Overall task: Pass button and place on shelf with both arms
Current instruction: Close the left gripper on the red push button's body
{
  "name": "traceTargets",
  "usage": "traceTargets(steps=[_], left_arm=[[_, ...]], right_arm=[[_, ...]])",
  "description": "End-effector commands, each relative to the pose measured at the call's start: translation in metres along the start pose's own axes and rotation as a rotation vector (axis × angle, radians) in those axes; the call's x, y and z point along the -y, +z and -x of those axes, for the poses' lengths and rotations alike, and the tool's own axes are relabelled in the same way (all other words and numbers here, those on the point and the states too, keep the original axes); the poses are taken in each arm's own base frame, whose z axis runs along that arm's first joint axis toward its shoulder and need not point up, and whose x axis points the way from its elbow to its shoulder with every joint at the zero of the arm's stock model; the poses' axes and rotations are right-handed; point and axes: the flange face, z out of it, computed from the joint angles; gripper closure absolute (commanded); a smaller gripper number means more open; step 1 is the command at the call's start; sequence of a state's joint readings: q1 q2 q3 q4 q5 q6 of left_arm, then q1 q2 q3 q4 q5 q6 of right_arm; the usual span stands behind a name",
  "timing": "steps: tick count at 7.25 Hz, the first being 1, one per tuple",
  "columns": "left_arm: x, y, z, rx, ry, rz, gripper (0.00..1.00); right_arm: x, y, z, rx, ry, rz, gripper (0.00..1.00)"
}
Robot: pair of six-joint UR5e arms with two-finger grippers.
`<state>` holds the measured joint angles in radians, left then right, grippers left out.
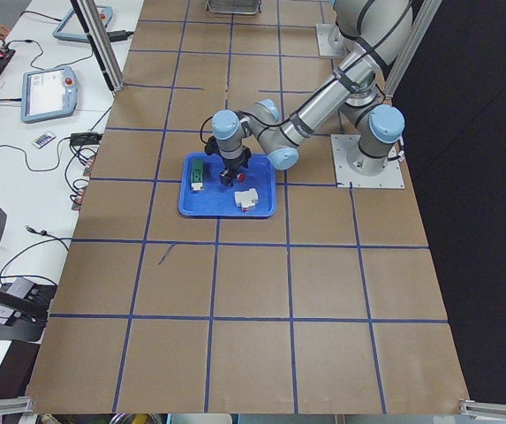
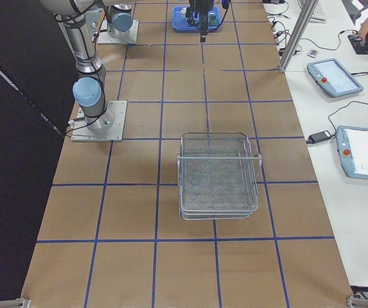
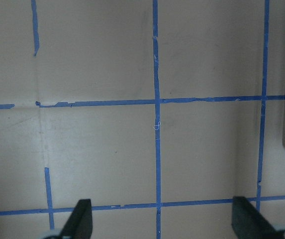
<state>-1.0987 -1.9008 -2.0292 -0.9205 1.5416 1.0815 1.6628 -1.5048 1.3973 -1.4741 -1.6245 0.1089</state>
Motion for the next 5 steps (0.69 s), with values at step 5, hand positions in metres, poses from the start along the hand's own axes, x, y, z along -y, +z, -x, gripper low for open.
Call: traceTargets(steps=[5], left_arm=[[0.01, -0.044, -0.016, 0.001, -0.085, -0.071, 1.0]], right_arm=[[0.0, 0.0, 0.0, 0.0, 0.0, 0.0, 0.0]])
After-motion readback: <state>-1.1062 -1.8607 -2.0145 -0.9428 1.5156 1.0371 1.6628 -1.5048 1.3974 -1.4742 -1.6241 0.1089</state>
